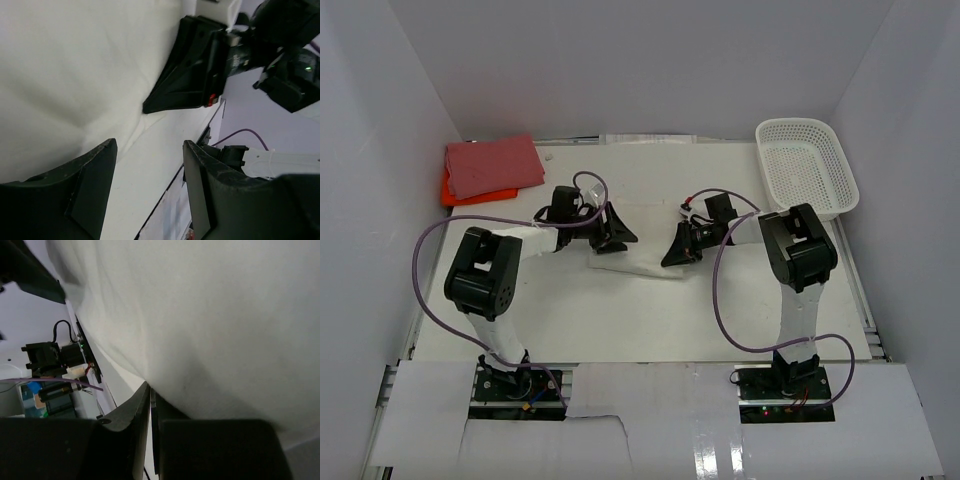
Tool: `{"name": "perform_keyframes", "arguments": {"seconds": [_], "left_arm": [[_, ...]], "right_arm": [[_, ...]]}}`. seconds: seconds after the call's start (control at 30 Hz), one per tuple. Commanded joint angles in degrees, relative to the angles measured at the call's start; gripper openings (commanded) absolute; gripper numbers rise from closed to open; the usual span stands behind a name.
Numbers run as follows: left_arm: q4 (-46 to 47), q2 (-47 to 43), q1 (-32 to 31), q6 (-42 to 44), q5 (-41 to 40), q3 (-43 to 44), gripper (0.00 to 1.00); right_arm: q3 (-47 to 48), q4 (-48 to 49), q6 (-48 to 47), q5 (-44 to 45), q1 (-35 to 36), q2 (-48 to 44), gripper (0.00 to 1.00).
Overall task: Fold and stack the t-shirts
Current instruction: Put the neatly folded tshirt into the corner of the board with the left arm
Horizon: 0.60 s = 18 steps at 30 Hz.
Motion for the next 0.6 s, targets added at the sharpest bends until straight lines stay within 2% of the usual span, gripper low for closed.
{"name": "perform_keyframes", "arguments": {"seconds": [0.0, 0.13, 0.17, 0.2, 0.27, 0.37, 0.5, 0.57], "left_arm": [[-1.68, 1.93, -0.54, -0.29, -1.56, -2.15, 0.66], [-12.31, 1.24, -0.28, 3.83, -10.07, -2.50, 0.66], [-14.86, 0.80, 0.33, 4.28, -15.40, -2.68, 0.66], [-18.45, 0.18, 0.95, 4.46, -17.46, -3.12, 0.66], [-20.32, -2.63, 4.62, 3.68, -20.19, -5.74, 0.66], [-21.04, -7.18, 9.81, 2.79, -20.64, -8.04, 0.66], [-22.17, -11.86, 10.45, 2.27, -18.36, -6.73, 0.66], [-25.06, -13.35, 10.53, 2.26, -18.79, -3.31, 0.66]], "right_arm": [[4.02, -5.61, -4.72, 4.80, -0.38, 3.83, 0.10], [2.29, -7.93, -4.99, 8.77, -1.96, 4.01, 0.11], [1.93, -8.02, -4.90, 8.95, -3.01, 3.84, 0.11], [1.41, -8.02, -4.99, 8.95, -3.45, 3.66, 0.11], [1.05, -8.10, -5.25, 9.04, -4.51, 3.05, 0.11], [0.61, -8.37, -5.43, 9.48, -5.04, 2.08, 0.11], [1.23, -8.63, -5.43, 8.87, -5.21, 1.99, 0.11], [2.02, -8.63, -5.34, 7.29, -5.13, 1.73, 0.10]]}}
